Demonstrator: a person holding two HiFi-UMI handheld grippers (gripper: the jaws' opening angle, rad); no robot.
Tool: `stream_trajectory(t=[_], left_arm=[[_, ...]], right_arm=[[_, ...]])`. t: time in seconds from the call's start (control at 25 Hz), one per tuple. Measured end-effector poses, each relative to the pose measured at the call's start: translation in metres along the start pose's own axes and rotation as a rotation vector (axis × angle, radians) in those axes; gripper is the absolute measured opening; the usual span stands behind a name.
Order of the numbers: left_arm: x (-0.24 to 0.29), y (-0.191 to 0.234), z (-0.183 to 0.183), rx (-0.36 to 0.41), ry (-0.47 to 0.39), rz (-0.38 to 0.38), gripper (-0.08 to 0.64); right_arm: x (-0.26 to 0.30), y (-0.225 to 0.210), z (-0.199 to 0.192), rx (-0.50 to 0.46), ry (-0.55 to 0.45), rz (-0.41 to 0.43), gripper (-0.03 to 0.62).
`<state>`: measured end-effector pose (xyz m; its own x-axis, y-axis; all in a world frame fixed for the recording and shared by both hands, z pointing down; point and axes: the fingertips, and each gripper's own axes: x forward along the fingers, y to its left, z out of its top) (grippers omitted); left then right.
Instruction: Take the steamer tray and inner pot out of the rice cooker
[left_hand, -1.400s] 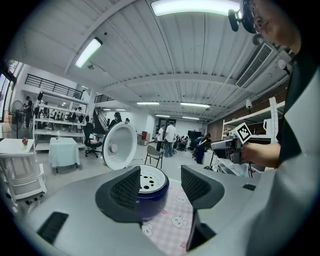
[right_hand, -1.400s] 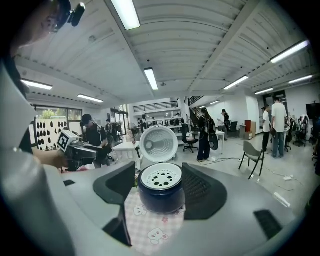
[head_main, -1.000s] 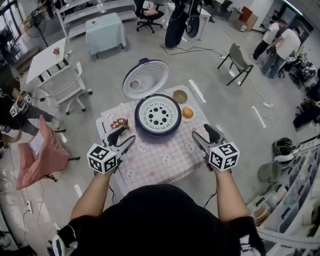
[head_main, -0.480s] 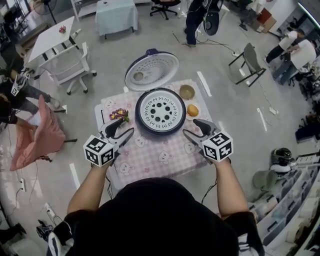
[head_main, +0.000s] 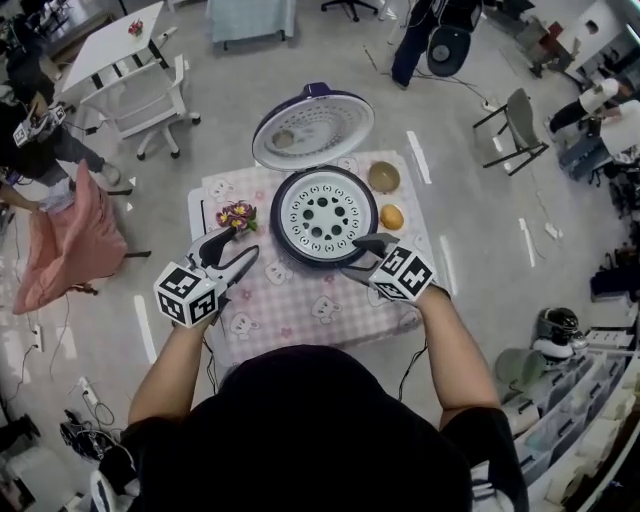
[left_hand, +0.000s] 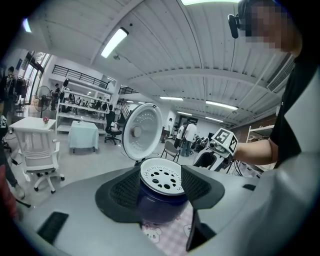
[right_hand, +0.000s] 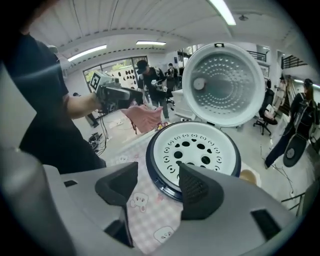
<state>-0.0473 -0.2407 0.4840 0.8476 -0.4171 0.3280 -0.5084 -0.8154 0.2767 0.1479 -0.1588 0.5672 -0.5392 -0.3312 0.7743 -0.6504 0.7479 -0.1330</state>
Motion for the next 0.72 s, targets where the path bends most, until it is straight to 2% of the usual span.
stream_trajectory(t=[0.44, 0.72], left_arm=[[-0.009, 0.021, -0.013, -0.057, 0.001, 0.07, 0.273], [-0.008, 0.028, -0.02, -0.072, 0.01, 0.076, 0.273]], right_arm=[[0.044, 0.006, -0.011, -0.281, 0.248, 0.095, 0.25], [0.068, 0.015, -0.023, -0.361, 0.357, 0.184, 0.25]])
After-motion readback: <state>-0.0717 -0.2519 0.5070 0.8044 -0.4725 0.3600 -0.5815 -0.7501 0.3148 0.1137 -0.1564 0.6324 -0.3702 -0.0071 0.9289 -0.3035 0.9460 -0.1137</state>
